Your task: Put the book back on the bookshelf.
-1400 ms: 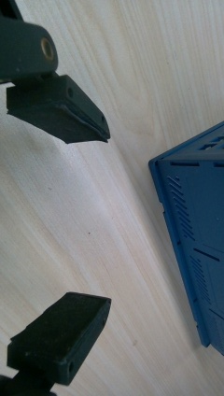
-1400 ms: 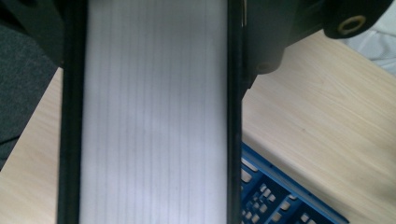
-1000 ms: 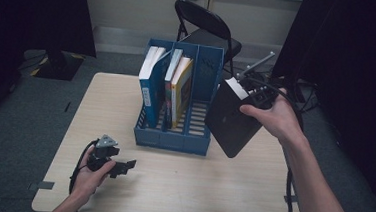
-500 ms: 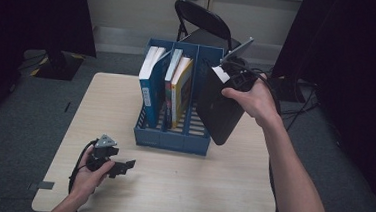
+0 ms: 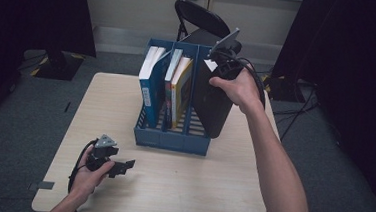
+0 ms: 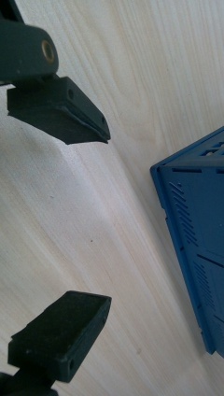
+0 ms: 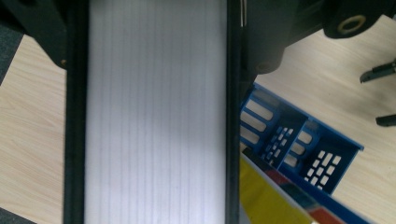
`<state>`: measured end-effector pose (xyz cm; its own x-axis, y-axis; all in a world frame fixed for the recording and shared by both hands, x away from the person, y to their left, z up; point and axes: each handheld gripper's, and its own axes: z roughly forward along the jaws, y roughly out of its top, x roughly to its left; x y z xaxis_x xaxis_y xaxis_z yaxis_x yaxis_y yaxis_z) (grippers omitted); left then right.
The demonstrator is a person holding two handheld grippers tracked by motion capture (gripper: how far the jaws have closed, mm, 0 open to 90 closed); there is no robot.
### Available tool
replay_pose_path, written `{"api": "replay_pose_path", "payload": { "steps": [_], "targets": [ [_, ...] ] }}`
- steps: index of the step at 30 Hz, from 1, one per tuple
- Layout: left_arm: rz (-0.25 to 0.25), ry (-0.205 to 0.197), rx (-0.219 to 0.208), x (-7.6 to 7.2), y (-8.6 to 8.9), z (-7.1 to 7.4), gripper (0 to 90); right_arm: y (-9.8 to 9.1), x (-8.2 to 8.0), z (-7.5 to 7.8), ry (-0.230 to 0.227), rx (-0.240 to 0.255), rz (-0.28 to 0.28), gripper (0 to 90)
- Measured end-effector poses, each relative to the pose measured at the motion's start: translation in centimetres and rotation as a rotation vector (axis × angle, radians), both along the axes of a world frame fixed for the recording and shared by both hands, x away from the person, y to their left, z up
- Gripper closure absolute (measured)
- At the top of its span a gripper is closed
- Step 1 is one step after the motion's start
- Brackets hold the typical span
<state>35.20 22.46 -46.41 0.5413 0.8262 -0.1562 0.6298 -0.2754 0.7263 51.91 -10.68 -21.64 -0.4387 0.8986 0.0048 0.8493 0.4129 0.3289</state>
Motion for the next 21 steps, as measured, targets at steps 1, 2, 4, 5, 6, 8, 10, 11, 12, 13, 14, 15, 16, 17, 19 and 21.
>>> {"api": "replay_pose_path", "payload": {
  "steps": [1, 2, 4, 5, 6, 8, 10, 11, 12, 13, 14, 15, 16, 17, 19, 21],
  "targets": [
    [-0.006, 0.001, 0.002, 0.0, 0.0, 0.0, 16.9, 0.1, 0.3, -0.1, 0.002, 0.004, -0.013, 53.4],
    [-0.009, 0.001, 0.004, 0.0, 0.0, 0.1, 16.9, 0.3, 0.6, -0.1, 0.005, 0.006, -0.027, 53.4],
    [-0.009, 0.0, 0.002, -0.1, -0.1, 0.0, 16.9, 0.6, 1.0, -0.1, 0.006, 0.007, -0.039, 53.3],
    [-0.006, 0.0, -0.002, -0.1, -0.1, 0.0, 16.9, 0.6, 1.2, -0.1, 0.007, 0.016, -0.045, 53.4],
    [-0.002, -0.003, 0.002, -0.1, -0.1, 0.0, 16.9, 0.6, 1.5, -0.2, 0.012, 0.027, -0.058, 53.4],
    [-0.006, -0.007, 0.008, -0.2, -0.1, 0.0, 16.9, 0.7, 1.9, -0.3, 0.015, 0.013, -0.076, 53.4],
    [-0.013, -0.006, 0.017, -0.2, -0.2, 0.0, 16.9, 0.8, 2.3, -0.5, 0.02, 0.01, -0.097, 53.4],
    [-0.015, -0.006, 0.019, -0.2, -0.2, 0.0, 16.9, 0.8, 2.6, -0.6, 0.025, 0.017, -0.107, 53.4],
    [-0.011, -0.012, 0.016, -0.2, -0.3, 0.0, 16.9, 0.8, 2.9, -0.6, 0.035, 0.024, -0.119, 53.4],
    [-0.019, -0.008, 0.016, -0.3, -0.4, 0.1, 16.9, 0.8, 3.2, -0.7, 0.041, 0.032, -0.13, 53.4],
    [-0.021, -0.009, 0.018, -0.3, -0.4, 0.1, 16.9, 0.9, 3.5, -0.9, 0.047, 0.03, -0.137, 53.4],
    [-0.024, -0.011, 0.025, -0.3, -0.4, 0.1, 16.9, 1.1, 3.7, -0.9, 0.05, 0.024, -0.145, 53.4],
    [-0.029, -0.012, 0.031, -0.3, -0.4, 0.1, 16.9, 1.4, 3.9, -1.0, 0.05, 0.016, -0.154, 53.4],
    [-0.031, -0.01, 0.032, -0.2, -0.4, 0.1, 16.9, 1.6, 4.1, -1.0, 0.049, 0.007, -0.159, 53.4],
    [-0.026, -0.012, 0.033, -0.2, -0.4, 0.0, 16.9, 1.9, 4.6, -1.0, 0.053, 0.018, -0.184, 53.4],
    [-0.028, -0.011, 0.027, -0.3, -0.4, 0.1, 16.9, 2.2, 4.9, -1.1, 0.05, 0.014, -0.206, 53.4]
  ]
}}
